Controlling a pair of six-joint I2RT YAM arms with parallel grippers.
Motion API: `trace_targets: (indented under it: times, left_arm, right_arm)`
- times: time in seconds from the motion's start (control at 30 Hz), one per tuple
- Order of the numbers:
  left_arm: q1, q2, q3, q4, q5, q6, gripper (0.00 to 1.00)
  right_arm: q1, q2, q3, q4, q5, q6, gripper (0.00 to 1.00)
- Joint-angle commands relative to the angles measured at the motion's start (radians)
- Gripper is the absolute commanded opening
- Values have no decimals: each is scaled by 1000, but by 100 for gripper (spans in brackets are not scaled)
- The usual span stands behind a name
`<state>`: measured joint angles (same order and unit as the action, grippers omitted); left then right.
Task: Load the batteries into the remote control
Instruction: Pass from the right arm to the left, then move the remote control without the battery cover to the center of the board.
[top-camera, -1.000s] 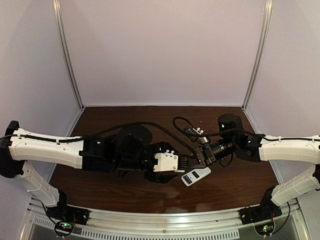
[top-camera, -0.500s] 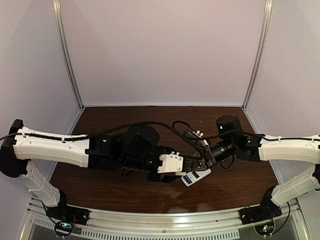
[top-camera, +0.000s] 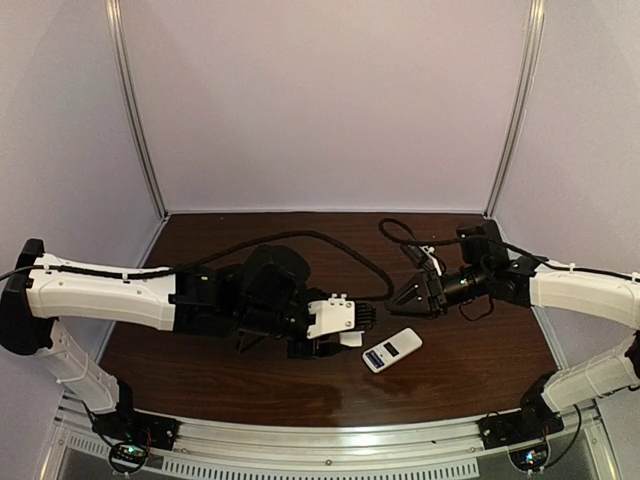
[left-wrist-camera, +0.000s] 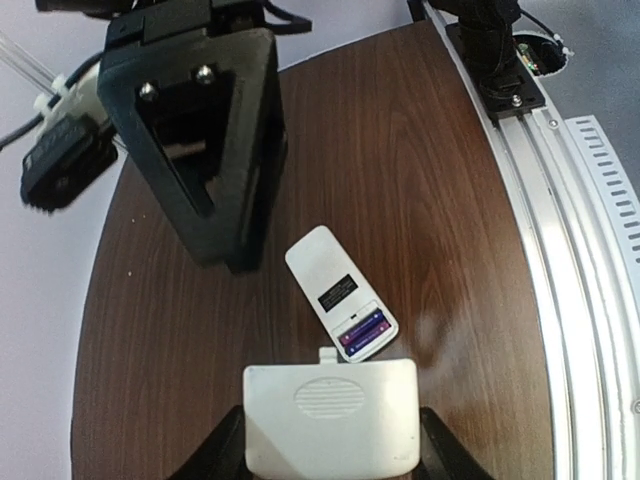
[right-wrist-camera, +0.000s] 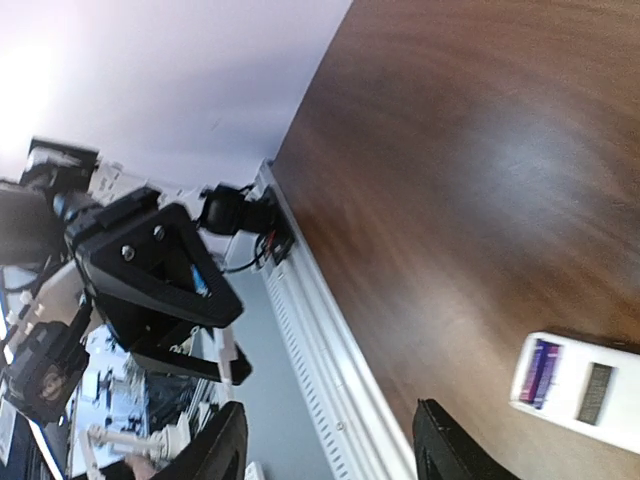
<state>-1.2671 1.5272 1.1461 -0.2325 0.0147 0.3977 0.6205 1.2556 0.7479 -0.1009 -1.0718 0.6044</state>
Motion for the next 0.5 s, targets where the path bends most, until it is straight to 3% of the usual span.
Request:
trace_targets:
  times: [0.0,0.2,0.47]
  left_arm:
    - [14,-19,-67,42,48,-116,32]
    - [-2,72,-91,138,100,-236,28]
    - [-58,289,17,170,99,-299,25]
  right_arm:
    - [-146,-30,-7,-246,202,-153,58]
    - [-251,-18,-27,-365,478,-230,59]
    - [-272,48,-121,-227,474,-205,58]
